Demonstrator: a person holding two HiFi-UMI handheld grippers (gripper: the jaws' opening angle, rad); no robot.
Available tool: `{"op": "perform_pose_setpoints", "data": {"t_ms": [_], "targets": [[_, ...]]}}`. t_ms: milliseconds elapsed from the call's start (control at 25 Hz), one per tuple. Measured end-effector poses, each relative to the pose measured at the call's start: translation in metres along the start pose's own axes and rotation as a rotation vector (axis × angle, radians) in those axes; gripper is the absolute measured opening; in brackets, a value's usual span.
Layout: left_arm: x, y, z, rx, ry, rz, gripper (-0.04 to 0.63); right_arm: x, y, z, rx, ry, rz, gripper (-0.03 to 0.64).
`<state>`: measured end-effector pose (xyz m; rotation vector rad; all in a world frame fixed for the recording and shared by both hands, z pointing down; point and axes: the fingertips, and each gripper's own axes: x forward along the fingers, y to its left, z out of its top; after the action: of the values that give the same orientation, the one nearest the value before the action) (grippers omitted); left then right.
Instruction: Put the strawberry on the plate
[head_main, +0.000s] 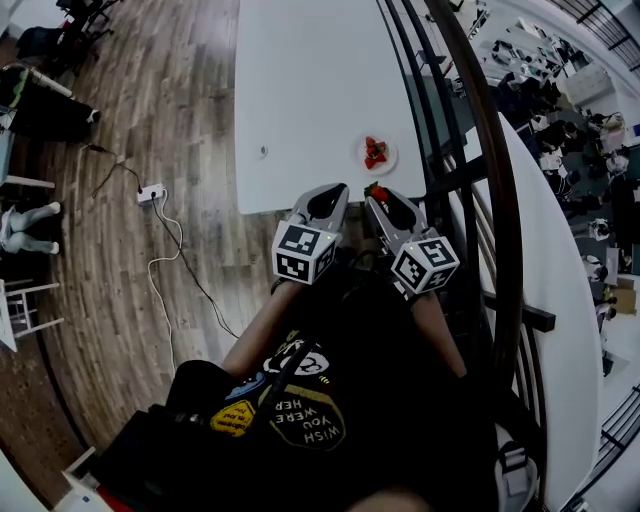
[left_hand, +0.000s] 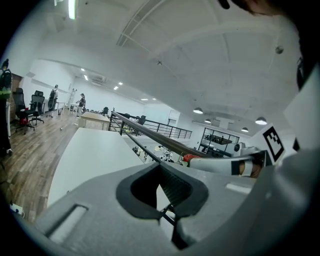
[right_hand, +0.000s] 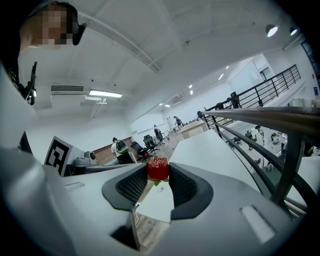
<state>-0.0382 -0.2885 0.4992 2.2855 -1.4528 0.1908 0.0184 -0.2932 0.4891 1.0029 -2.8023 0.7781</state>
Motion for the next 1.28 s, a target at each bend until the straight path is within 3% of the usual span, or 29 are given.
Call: {"op": "perform_pose_setpoints", "data": {"t_ms": [360, 800, 1280], "targets": [[0.024, 0.027, -0.004, -0.032, 0.034, -0.018, 0.000, 0.026, -0.029, -0.006, 0.016, 0.030, -0.048, 0.138], [0.057, 0.066, 0.023, 0.016, 0.087, -0.190, 0.000, 0.078, -0.041, 0.002, 0.027, 0.016, -0.177, 0.138], [0.078, 0.080, 0.001, 0.028, 0.168, -0.327, 0.000, 0.091, -0.068, -0.025, 0.069, 0.030, -0.347, 0.138]]}}
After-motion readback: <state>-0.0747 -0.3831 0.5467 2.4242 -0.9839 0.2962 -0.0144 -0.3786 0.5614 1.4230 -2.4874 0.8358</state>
